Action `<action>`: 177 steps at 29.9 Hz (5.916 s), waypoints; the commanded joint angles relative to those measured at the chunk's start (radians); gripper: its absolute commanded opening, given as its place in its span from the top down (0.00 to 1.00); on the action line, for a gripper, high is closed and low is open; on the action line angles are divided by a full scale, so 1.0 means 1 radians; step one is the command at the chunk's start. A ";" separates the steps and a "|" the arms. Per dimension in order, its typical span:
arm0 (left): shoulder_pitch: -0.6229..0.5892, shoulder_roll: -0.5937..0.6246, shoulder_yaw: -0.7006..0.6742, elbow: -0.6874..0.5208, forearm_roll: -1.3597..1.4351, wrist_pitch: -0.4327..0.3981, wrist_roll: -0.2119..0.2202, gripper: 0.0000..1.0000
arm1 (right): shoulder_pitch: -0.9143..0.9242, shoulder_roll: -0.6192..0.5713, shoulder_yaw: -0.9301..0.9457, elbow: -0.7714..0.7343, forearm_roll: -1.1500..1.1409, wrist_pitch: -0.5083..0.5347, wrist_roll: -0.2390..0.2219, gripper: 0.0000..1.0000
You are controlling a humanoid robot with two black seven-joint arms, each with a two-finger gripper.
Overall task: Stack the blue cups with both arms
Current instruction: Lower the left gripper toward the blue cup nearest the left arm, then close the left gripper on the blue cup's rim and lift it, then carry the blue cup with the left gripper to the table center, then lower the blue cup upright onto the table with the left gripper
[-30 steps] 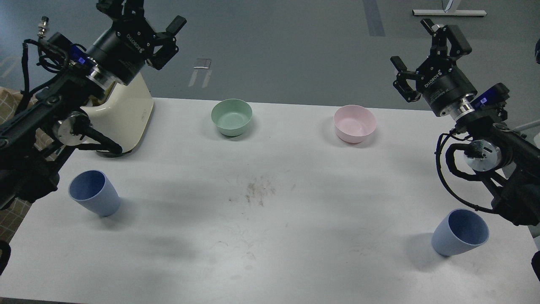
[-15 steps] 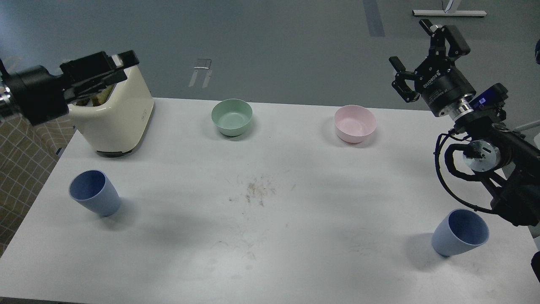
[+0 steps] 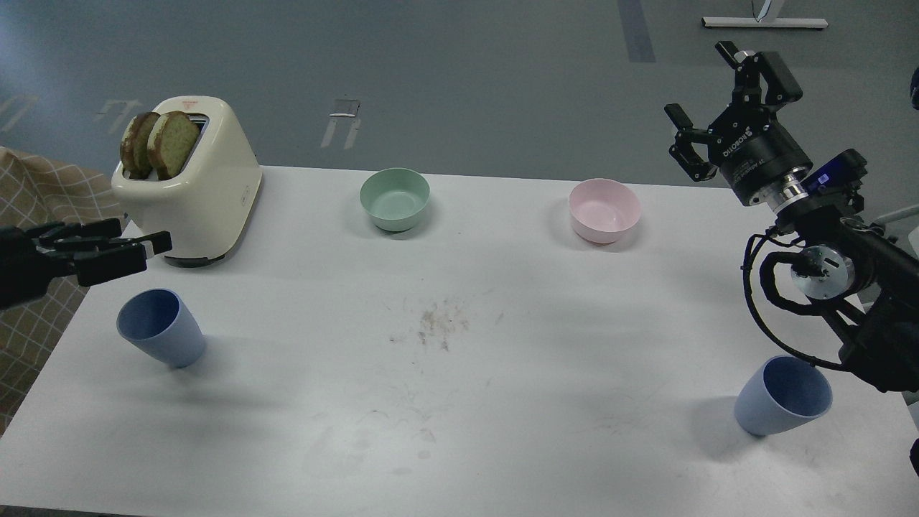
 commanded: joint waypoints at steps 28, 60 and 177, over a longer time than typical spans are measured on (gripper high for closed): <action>0.022 -0.166 0.216 0.259 0.000 0.116 0.000 0.04 | -0.012 0.000 0.000 0.006 -0.005 -0.002 0.000 0.00; 0.016 -0.164 0.235 0.260 0.105 0.225 0.000 1.00 | -0.027 0.002 0.000 0.029 -0.009 -0.003 0.000 0.00; -0.825 -1.187 0.456 0.296 0.688 -0.437 0.000 1.00 | 0.340 -0.074 -0.130 0.044 -0.003 -0.005 0.000 0.00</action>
